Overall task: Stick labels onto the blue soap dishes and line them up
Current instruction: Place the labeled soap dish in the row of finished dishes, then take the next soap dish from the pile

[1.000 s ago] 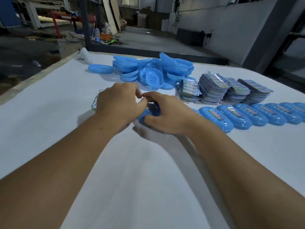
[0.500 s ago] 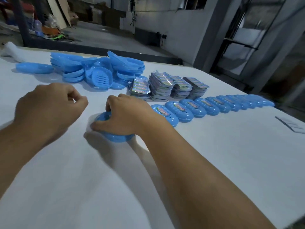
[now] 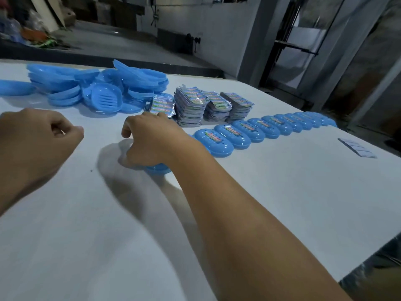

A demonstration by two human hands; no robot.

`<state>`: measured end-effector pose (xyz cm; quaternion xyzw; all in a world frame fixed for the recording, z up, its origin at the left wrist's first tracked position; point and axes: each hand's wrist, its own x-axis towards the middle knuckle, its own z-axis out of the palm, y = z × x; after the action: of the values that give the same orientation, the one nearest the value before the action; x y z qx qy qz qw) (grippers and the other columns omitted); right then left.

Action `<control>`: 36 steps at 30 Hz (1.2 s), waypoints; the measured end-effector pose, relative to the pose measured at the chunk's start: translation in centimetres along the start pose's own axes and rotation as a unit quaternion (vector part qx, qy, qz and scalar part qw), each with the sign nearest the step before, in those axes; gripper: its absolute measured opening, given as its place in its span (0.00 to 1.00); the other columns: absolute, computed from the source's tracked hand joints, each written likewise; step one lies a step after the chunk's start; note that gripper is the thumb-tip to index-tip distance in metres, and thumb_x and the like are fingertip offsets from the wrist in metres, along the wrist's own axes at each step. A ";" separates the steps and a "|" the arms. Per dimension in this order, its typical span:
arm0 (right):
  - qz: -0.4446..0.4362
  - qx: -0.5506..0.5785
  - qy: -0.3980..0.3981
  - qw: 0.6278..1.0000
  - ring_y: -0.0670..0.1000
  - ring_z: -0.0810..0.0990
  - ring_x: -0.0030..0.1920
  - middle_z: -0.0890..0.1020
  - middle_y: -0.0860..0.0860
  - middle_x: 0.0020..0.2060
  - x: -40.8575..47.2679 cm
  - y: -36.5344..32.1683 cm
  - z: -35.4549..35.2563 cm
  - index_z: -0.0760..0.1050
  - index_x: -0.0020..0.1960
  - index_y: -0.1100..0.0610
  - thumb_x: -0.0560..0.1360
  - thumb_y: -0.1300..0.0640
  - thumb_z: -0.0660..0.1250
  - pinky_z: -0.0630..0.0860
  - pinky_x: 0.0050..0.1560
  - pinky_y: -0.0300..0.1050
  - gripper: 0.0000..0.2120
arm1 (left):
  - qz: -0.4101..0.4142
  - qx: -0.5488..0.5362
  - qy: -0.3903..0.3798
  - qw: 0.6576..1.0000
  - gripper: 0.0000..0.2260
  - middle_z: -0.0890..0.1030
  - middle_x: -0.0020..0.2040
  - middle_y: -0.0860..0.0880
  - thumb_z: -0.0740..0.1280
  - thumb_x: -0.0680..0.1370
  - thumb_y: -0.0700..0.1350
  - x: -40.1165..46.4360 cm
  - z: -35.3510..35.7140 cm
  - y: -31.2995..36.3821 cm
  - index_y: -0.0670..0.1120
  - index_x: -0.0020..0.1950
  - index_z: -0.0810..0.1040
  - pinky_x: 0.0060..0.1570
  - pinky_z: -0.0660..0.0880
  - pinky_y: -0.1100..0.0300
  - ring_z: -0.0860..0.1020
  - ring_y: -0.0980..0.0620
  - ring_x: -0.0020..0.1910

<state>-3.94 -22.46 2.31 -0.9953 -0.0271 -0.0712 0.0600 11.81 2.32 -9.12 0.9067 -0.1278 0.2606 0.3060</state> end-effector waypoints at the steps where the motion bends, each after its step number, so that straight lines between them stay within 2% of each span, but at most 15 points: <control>1: 0.001 0.000 0.000 1.000 0.59 0.71 0.59 0.76 0.51 0.59 0.0 0.1 0.0 0.76 0.63 0.48 0.70 0.47 0.72 0.67 0.51 0.49 0.22 | 0.000 0.008 0.001 1.000 0.26 0.78 0.27 0.59 0.57 0.68 0.78 -0.3 -0.3 0.5 0.60 0.43 0.80 0.27 0.80 0.47 0.76 0.50 0.24; 4: 0.000 0.001 -0.004 1.000 0.59 0.71 0.59 0.76 0.52 0.59 0.0 0.3 -0.2 0.77 0.63 0.49 0.71 0.50 0.70 0.66 0.50 0.49 0.21 | 0.000 0.040 0.000 0.999 0.24 0.78 0.27 0.59 0.58 0.69 0.77 -1.2 -1.6 2.9 0.61 0.43 0.80 0.31 0.81 0.45 0.77 0.49 0.25; 8: 0.000 0.020 -0.011 1.000 0.58 0.69 0.57 0.76 0.52 0.58 0.0 0.5 -0.1 0.76 0.65 0.49 0.70 0.52 0.70 0.67 0.51 0.50 0.22 | -0.009 0.074 -0.012 0.997 0.12 0.77 0.26 0.58 0.62 0.70 0.69 -2.7 -4.6 8.9 0.64 0.43 0.78 0.38 0.81 0.44 0.77 0.49 0.29; 12: 0.006 0.045 0.013 0.999 0.58 0.72 0.62 0.79 0.50 0.58 0.3 0.4 0.3 0.76 0.65 0.47 0.71 0.51 0.70 0.73 0.60 0.52 0.21 | -0.021 0.084 -0.054 0.995 0.15 0.78 0.32 0.57 0.63 0.71 0.65 -3.5 -6.5 12.1 0.56 0.36 0.77 0.42 0.78 0.50 0.77 0.47 0.35; 15: 0.001 0.064 0.038 0.997 0.55 0.77 0.61 0.81 0.47 0.57 0.8 0.1 0.8 0.78 0.62 0.47 0.73 0.48 0.69 0.75 0.61 0.52 0.18 | -0.033 0.090 -0.070 0.993 0.12 0.77 0.35 0.56 0.66 0.74 0.60 -3.4 -6.7 12.7 0.55 0.35 0.76 0.42 0.74 0.54 0.76 0.46 0.38; 23: -0.021 0.100 0.023 0.994 0.49 0.78 0.53 0.83 0.42 0.51 1.5 -1.2 2.2 0.80 0.58 0.45 0.75 0.47 0.68 0.76 0.51 0.45 0.12 | -0.039 0.089 -0.077 0.992 0.09 0.81 0.39 0.54 0.66 0.77 0.57 -3.6 -6.6 12.7 0.54 0.43 0.80 0.42 0.74 0.55 0.78 0.49 0.41; 26: -0.026 0.098 0.014 0.995 0.50 0.79 0.54 0.84 0.43 0.50 1.7 -1.4 2.1 0.80 0.57 0.46 0.76 0.47 0.68 0.78 0.53 0.46 0.11 | -0.040 0.088 -0.075 0.992 0.07 0.81 0.41 0.54 0.66 0.77 0.55 -3.3 -6.4 12.8 0.54 0.46 0.80 0.43 0.75 0.55 0.78 0.49 0.42; 31: -0.037 0.102 0.016 0.994 0.51 0.80 0.53 0.84 0.44 0.50 1.6 -1.5 1.9 0.81 0.58 0.48 0.77 0.49 0.67 0.78 0.54 0.48 0.11 | 0.039 0.131 -0.075 0.988 0.09 0.79 0.56 0.52 0.66 0.80 0.48 -0.2 -4.3 14.0 0.54 0.59 0.80 0.51 0.77 0.52 0.77 0.49 0.53; 34: -0.041 0.105 0.019 0.994 0.51 0.80 0.52 0.84 0.44 0.49 1.6 -1.3 2.0 0.81 0.58 0.48 0.77 0.50 0.67 0.78 0.54 0.48 0.11 | 0.072 0.185 -0.082 0.977 0.12 0.79 0.59 0.50 0.66 0.80 0.43 2.4 -2.5 14.8 0.52 0.62 0.81 0.53 0.75 0.51 0.77 0.47 0.57; 36: -0.042 0.102 0.020 0.994 0.51 0.81 0.52 0.84 0.44 0.49 1.7 -1.2 2.1 0.81 0.58 0.48 0.77 0.49 0.67 0.78 0.54 0.48 0.11 | 0.097 0.241 -0.081 0.962 0.14 0.78 0.61 0.48 0.66 0.79 0.43 3.6 -1.3 15.1 0.52 0.64 0.79 0.55 0.73 0.51 0.75 0.45 0.59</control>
<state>-2.07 -20.97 0.65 -0.9802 -0.0749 -0.0906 0.1591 8.35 -8.91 1.17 0.9549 -0.1732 0.2378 0.0402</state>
